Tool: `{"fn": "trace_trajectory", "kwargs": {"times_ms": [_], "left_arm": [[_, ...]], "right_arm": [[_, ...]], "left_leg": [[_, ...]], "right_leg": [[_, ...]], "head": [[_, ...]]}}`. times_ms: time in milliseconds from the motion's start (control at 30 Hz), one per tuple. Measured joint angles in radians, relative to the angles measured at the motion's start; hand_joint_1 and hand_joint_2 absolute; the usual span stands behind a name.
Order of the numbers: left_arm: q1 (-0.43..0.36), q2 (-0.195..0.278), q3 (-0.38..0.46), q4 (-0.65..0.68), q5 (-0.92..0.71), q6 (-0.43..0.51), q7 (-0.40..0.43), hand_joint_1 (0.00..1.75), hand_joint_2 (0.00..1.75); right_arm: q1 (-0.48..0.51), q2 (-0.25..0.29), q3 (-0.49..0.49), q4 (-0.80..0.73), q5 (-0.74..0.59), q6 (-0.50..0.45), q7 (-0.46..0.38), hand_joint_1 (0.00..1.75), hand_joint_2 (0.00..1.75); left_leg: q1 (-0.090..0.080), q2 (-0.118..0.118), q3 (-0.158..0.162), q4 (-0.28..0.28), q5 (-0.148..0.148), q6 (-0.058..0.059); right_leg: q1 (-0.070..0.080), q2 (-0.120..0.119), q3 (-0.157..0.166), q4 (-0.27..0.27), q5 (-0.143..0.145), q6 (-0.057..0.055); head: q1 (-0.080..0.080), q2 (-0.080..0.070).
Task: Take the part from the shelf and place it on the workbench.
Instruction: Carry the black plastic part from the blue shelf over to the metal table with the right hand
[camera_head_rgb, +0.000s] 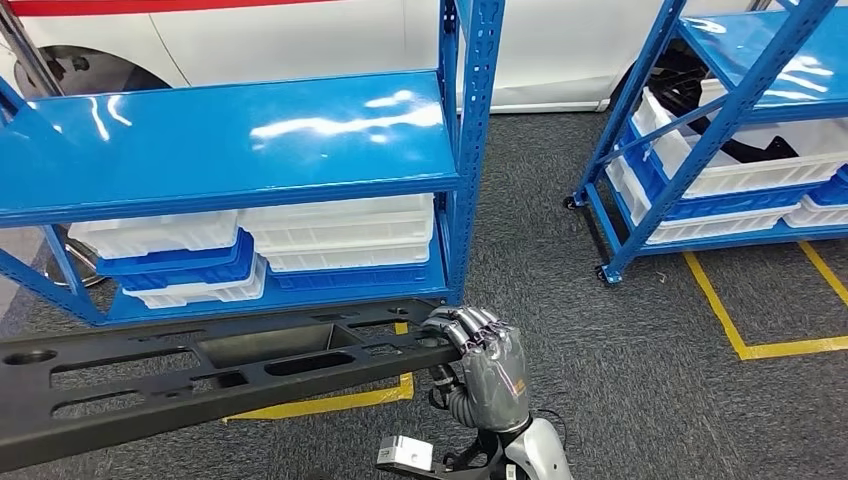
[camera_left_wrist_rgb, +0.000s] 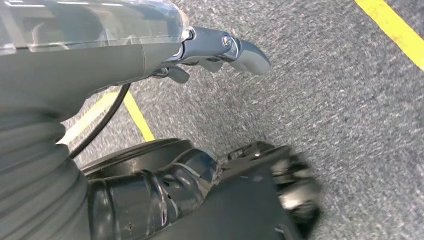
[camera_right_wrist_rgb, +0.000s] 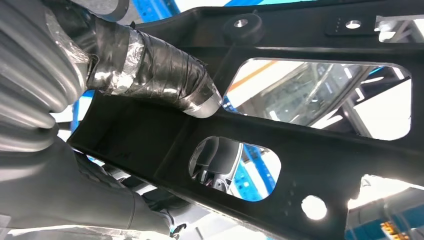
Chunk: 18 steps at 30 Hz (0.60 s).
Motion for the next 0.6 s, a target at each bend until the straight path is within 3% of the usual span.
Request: {"fn": "trace_trajectory", "kwargs": {"times_ms": [33, 67, 133, 167, 233, 267, 333, 400, 467, 533, 567, 600], "left_arm": [[0.002, 0.0, 0.0, 0.0, 0.0, 0.0, 0.0, 0.0, 1.75], [0.003, 0.0, 0.0, 0.0, 0.0, 0.0, 0.0, 0.0, 1.75], [0.003, 0.001, 0.0, 0.0, 0.0, 0.0, 0.0, 0.0, 1.75], [0.004, 0.002, 0.0, 0.0, 0.0, 0.001, 0.0, 0.0, 1.75], [0.003, 0.002, 0.0, 0.0, 0.0, 0.001, 0.001, 0.0, 1.75], [0.003, 0.002, 0.0, 0.0, 0.0, 0.001, 0.001, 0.0, 1.75], [0.002, 0.002, 0.0, 0.0, 0.001, 0.001, 0.001, 0.0, 1.75], [0.002, 0.002, 0.0, 0.0, 0.002, 0.002, 0.0, 0.0, 1.75], [0.004, 0.002, 0.0, 0.0, 0.003, 0.002, 0.0, 0.0, 1.75], [0.007, 0.003, 0.0, 0.0, 0.005, 0.002, 0.0, 0.0, 1.75], [0.008, 0.003, 0.0, 0.0, 0.006, 0.003, 0.0, 0.0, 1.75], [0.007, 0.003, 0.0, 0.0, 0.006, 0.003, 0.0, 0.0, 1.75]], "right_arm": [[0.001, 0.0, 0.0, 0.0, -0.002, 0.0, 0.0, 1.75, 1.75], [0.001, 0.0, -0.001, 0.0, -0.003, 0.0, 0.0, 1.75, 1.75], [0.001, 0.0, -0.001, 0.0, -0.005, 0.0, 0.0, 1.75, 1.75], [0.001, 0.0, -0.002, 0.0, -0.006, 0.0, 0.0, 1.75, 1.75], [0.001, 0.0, -0.002, 0.0, -0.007, 0.0, 0.0, 1.75, 1.75], [0.002, 0.0, -0.003, 0.0, -0.007, -0.001, 0.0, 1.75, 1.75], [0.007, -0.001, -0.005, -0.001, -0.007, -0.002, 0.0, 1.75, 1.75], [0.01, -0.003, -0.008, -0.004, -0.007, -0.002, 0.0, 1.75, 1.75], [0.013, -0.004, -0.01, -0.005, -0.007, -0.003, 0.0, 1.75, 1.75], [0.021, -0.005, -0.014, -0.006, -0.008, -0.003, 0.001, 1.75, 1.75], [0.026, -0.007, -0.017, -0.006, -0.009, -0.004, 0.001, 1.75, 1.75], [0.03, -0.008, -0.02, -0.006, -0.009, -0.004, 0.002, 1.75, 1.75]], "left_leg": [[0.001, -0.002, -0.016, 0.035, -0.004, -0.002], [0.002, -0.003, -0.015, 0.031, 0.014, -0.002], [0.007, -0.018, 0.032, -0.076, 0.083, -0.003], [0.01, -0.041, 0.059, -0.138, 0.109, -0.003], [0.013, -0.08, 0.086, -0.204, 0.123, 0.0], [0.011, -0.086, 0.087, -0.207, 0.12, 0.004], [0.01, -0.066, 0.087, -0.213, 0.126, 0.017], [0.011, -0.042, 0.089, -0.222, 0.134, 0.033], [0.007, -0.016, 0.088, -0.225, 0.136, 0.042], [0.002, 0.01, 0.086, -0.224, 0.136, 0.044], [0.001, 0.022, 0.086, -0.224, 0.135, 0.044], [-0.001, 0.033, 0.087, -0.224, 0.135, 0.044]], "right_leg": [[0.0, 0.01, -0.001, 0.003, 0.0, 0.0], [-0.001, 0.021, -0.003, 0.006, 0.0, 0.0], [-0.003, 0.046, -0.006, 0.015, -0.002, 0.003], [-0.003, 0.057, -0.01, 0.022, -0.003, 0.007], [-0.003, 0.078, -0.024, 0.032, -0.001, 0.019], [-0.004, 0.088, -0.03, 0.033, 0.003, 0.027], [-0.007, 0.099, -0.037, 0.032, 0.008, 0.041], [-0.006, 0.067, -0.059, 0.074, -0.021, 0.048], [-0.005, 0.023, -0.111, 0.189, -0.083, 0.052], [-0.005, 0.011, -0.155, 0.288, -0.117, 0.055], [-0.005, 0.009, -0.154, 0.293, -0.109, 0.054], [-0.004, 0.005, -0.134, 0.259, -0.086, 0.051]], "head": [[0.0, 0.0], [0.0, 0.0], [0.0, 0.0], [0.0, 0.0], [0.001, 0.0], [0.001, 0.0], [0.001, 0.0], [0.004, 0.0], [0.007, 0.0], [0.007, 0.0], [0.007, 0.0], [0.007, 0.0]]}}
